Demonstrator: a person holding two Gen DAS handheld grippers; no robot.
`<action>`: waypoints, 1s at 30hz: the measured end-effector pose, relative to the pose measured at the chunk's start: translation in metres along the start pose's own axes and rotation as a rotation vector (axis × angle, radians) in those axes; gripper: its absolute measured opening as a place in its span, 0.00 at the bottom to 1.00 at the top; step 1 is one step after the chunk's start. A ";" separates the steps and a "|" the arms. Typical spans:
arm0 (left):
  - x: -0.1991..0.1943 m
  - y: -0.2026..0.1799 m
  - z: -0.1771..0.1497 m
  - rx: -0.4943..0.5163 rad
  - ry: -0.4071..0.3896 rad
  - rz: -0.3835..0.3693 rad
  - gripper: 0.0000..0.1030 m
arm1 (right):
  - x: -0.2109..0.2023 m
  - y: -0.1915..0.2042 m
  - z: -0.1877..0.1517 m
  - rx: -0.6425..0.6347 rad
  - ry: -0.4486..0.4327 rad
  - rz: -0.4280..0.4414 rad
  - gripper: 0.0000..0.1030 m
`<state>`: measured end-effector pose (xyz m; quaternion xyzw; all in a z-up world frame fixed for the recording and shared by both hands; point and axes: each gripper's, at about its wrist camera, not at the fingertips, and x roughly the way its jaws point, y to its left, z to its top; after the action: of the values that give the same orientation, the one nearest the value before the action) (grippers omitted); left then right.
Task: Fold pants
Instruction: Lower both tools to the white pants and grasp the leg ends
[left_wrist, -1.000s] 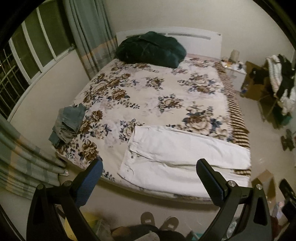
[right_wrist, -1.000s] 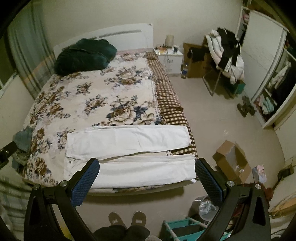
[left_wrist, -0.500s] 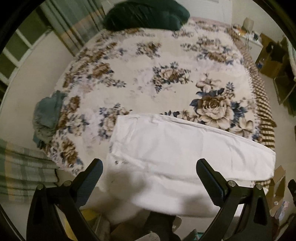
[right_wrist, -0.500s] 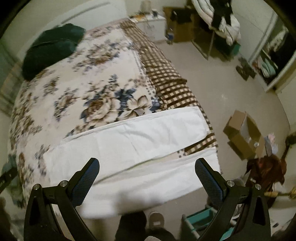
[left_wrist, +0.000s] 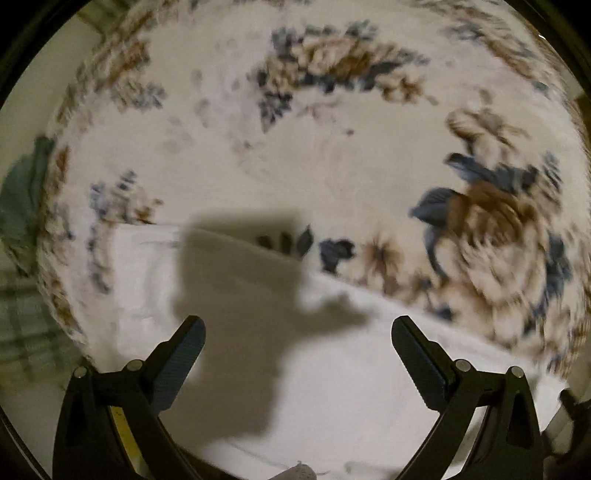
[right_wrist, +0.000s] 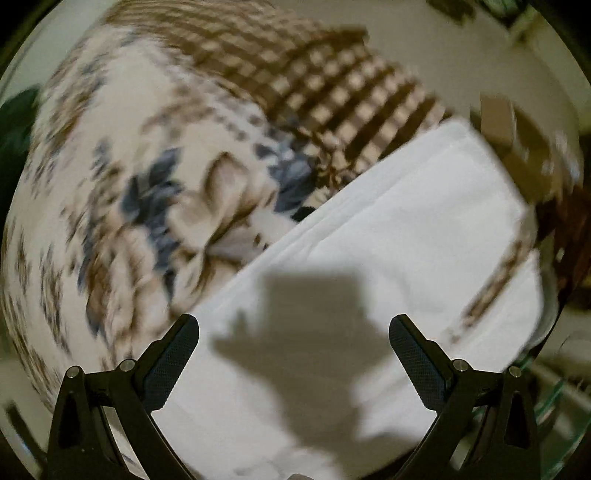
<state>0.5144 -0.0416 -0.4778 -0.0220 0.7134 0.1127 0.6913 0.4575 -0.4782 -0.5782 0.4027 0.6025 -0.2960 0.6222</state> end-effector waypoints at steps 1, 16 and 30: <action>0.012 -0.001 0.007 -0.021 0.021 0.002 1.00 | 0.009 -0.008 0.004 0.029 0.013 0.002 1.00; 0.050 0.053 0.004 -0.240 -0.030 -0.037 0.05 | 0.085 -0.016 0.026 0.177 0.005 0.013 0.07; -0.059 0.118 -0.145 -0.113 -0.279 -0.200 0.03 | -0.008 -0.063 -0.070 0.000 -0.058 0.141 0.04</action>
<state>0.3529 0.0379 -0.4009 -0.1156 0.5976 0.0853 0.7889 0.3672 -0.4503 -0.5762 0.4354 0.5545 -0.2632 0.6586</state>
